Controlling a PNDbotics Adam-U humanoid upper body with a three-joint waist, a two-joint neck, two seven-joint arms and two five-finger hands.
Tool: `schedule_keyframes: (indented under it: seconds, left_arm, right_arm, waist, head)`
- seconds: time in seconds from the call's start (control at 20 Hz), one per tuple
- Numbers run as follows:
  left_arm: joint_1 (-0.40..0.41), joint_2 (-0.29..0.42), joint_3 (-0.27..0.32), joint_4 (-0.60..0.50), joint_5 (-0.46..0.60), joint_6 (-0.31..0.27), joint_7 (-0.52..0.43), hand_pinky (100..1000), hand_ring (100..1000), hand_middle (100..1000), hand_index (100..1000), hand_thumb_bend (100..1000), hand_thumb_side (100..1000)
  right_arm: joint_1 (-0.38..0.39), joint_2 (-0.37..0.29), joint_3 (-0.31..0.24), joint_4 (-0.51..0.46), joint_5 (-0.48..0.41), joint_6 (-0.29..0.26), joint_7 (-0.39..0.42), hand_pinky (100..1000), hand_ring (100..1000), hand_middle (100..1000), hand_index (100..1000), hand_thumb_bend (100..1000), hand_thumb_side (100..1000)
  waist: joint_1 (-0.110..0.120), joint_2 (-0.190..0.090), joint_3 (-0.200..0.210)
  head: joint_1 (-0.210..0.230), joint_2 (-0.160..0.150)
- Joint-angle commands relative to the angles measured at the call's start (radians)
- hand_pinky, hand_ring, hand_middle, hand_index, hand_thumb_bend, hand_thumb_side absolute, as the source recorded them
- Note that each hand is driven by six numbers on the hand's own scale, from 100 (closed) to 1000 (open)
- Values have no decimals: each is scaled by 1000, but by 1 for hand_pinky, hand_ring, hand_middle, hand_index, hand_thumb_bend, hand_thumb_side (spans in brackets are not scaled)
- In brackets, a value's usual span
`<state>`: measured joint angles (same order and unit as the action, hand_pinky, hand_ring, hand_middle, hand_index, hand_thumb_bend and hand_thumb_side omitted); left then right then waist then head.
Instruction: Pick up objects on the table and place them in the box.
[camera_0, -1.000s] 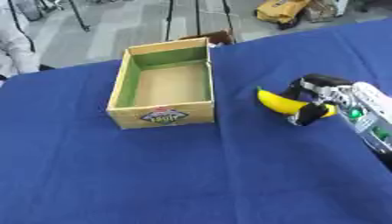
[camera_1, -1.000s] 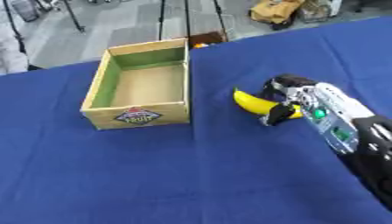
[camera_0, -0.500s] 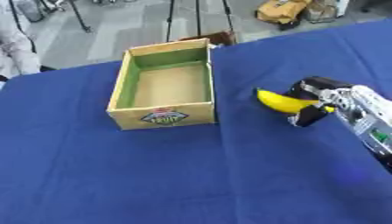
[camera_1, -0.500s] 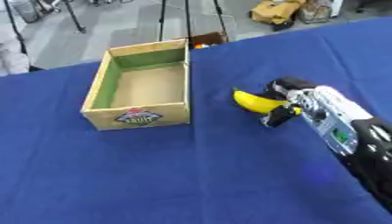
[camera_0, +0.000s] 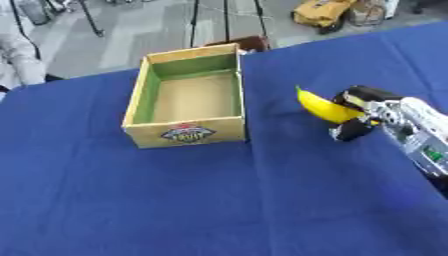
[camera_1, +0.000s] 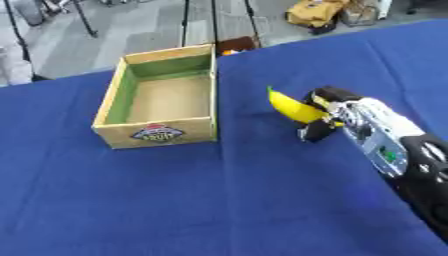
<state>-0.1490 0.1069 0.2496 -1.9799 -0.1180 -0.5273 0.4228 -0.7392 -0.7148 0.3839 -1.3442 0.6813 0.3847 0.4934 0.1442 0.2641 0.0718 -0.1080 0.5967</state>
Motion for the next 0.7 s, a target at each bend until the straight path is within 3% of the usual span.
schedule_keyframes:
  seconds: [0.05,0.25,0.45,0.7]
  left_arm:
    - [-6,18,0,-20,3,1,-4,289,634,664,748,100,855]
    - [-7,19,-1,-20,3,1,-4,289,635,665,748,100,855]
    - [-9,21,-1,-20,4,2,-5,290,635,665,748,100,854]
    - [-10,22,-1,-20,5,2,-5,290,635,664,748,100,851]
  right_arm:
    - [-21,-9,-2,-5,-8,-2,-4,690,920,597,717,168,237]
    - [-33,-11,2,-5,2,-5,4,685,913,604,718,100,268]
    - [-50,-10,3,-3,21,-5,5,675,901,609,718,100,318]
    - [-74,-3,10,-1,43,-1,7,673,897,632,729,100,462]
  waist:
    - [-6,-15,0]
    - [-8,-15,-1]
    - [-10,-16,0]
    - [-12,-17,3]
  head:
    - [-2,-8]
    - [-2,-8]
    - [-3,-8]
    - [-5,-9]
